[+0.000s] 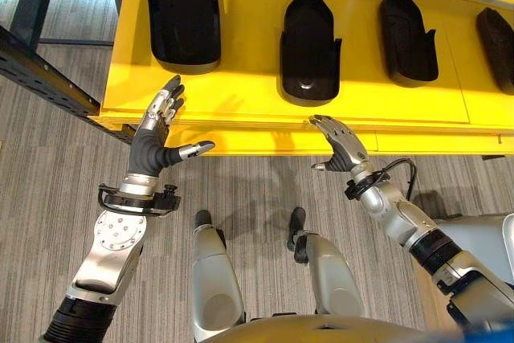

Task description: Move parts from the plastic box to the shelf.

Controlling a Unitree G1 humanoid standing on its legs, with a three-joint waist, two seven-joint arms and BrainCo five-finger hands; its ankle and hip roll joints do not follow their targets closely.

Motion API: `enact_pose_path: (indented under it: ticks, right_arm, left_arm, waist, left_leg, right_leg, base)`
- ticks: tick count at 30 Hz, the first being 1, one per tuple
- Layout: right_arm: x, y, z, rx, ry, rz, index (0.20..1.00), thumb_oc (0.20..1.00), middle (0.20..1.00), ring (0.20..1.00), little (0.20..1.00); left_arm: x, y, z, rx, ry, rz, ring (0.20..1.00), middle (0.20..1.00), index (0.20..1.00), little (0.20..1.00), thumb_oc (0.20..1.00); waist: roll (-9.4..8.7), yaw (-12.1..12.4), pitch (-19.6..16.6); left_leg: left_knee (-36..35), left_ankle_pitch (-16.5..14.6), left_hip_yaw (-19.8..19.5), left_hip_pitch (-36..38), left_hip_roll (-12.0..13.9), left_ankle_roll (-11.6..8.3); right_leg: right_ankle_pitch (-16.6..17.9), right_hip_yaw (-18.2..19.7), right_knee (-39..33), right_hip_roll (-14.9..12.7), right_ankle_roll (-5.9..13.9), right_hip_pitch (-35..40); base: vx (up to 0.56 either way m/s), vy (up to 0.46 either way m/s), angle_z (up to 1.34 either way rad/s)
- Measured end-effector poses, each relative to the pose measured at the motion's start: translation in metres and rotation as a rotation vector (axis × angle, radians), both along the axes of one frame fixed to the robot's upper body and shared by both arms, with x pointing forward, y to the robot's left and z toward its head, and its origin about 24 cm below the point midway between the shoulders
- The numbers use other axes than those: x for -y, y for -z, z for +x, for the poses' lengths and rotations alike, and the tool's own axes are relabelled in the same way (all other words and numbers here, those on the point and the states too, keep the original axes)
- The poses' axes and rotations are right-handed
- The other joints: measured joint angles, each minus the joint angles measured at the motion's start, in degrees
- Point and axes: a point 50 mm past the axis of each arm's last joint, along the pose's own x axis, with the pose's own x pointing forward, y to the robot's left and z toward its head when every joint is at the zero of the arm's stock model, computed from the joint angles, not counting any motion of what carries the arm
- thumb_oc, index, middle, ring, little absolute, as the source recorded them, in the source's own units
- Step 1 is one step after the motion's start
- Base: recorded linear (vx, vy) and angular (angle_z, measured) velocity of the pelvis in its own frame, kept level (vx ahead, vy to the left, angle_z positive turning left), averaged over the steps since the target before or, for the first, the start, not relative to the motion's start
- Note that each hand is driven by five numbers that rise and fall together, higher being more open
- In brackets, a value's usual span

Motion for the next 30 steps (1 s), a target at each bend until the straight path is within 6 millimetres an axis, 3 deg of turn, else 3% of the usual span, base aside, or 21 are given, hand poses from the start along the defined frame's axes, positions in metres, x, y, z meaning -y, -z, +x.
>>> enact_pose_path:
  ticks: [8,21,30]
  right_arm:
    - [0.004,0.005,0.003,-0.02,0.021,-0.013,1.0,1.0,1.0,1.0,1.0]
    - [0.001,-0.012,0.017,0.036,0.028,-0.014,1.0,1.0,1.0,1.0,1.0]
    - [0.006,-0.007,0.02,0.009,0.06,0.0,1.0,1.0,1.0,1.0,1.0]
  left_arm:
    - [0.0,0.0,0.0,-0.001,0.0,0.0,1.0,1.0,1.0,1.0,1.0]
    - [0.0,-0.001,0.001,0.005,0.003,0.001,1.0,1.0,1.0,1.0,1.0]
    - [0.001,-0.001,0.001,0.003,0.014,0.007,1.0,1.0,1.0,1.0,1.0]
  waist:
    - [0.03,0.8,0.1]
    - [0.29,1.2,0.3]
    - [0.31,1.6,0.4]
  left_leg:
    - [0.7,0.0,-0.3,-0.5,0.0,0.0]
    - [1.0,0.0,-0.9,-1.8,-0.1,-0.05]
    - [1.3,0.0,-1.1,-2.0,-0.4,-0.04]
  right_leg:
    - [-0.9,-0.1,1.1,-0.2,-0.26,-0.7]
    - [-1.3,-0.5,2.1,-0.3,-0.35,-1.9]
    - [-1.6,-0.6,2.9,-0.5,-0.41,-2.2]
  base:
    - [0.0,-0.001,0.0]
    - [0.0,-0.001,0.01]
    - [0.0,-0.001,0.01]
